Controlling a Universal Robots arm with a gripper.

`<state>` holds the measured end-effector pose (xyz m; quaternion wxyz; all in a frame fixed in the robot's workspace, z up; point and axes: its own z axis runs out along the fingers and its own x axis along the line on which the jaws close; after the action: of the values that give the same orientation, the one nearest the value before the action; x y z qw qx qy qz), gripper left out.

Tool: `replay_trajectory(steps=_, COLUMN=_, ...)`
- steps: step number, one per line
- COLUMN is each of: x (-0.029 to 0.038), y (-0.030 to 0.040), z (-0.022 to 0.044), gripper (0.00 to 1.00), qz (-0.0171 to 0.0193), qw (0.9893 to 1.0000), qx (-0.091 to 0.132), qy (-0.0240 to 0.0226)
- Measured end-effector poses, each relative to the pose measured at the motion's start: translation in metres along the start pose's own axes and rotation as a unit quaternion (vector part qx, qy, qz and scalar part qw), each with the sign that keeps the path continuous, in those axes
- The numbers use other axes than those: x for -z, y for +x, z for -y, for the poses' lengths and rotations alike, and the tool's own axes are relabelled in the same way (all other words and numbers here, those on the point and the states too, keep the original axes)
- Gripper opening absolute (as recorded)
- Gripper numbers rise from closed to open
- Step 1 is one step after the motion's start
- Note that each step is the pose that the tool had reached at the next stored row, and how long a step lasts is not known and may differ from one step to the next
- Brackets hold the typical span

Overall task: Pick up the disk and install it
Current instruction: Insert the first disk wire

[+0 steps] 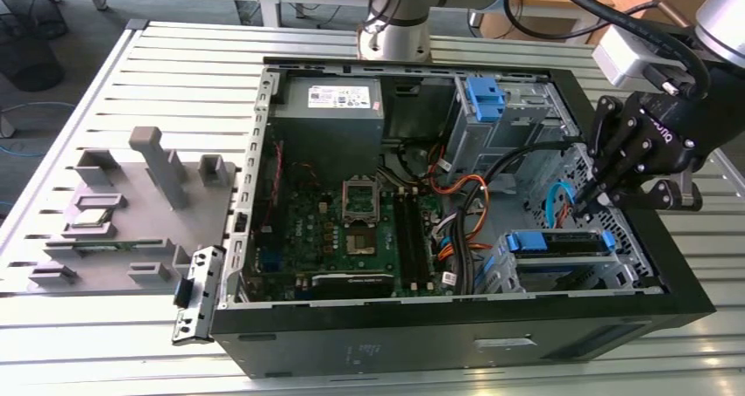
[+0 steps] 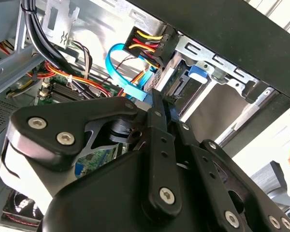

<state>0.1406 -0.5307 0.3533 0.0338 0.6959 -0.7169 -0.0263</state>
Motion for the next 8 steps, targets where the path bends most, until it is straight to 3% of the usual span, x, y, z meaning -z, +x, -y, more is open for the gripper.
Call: replay_trajectory(steps=8, x=-0.0002, y=0.0000, z=0.0000, gripper=0.16, qz=-0.0028, qw=1.0000, qx=0.000, qy=0.0001)
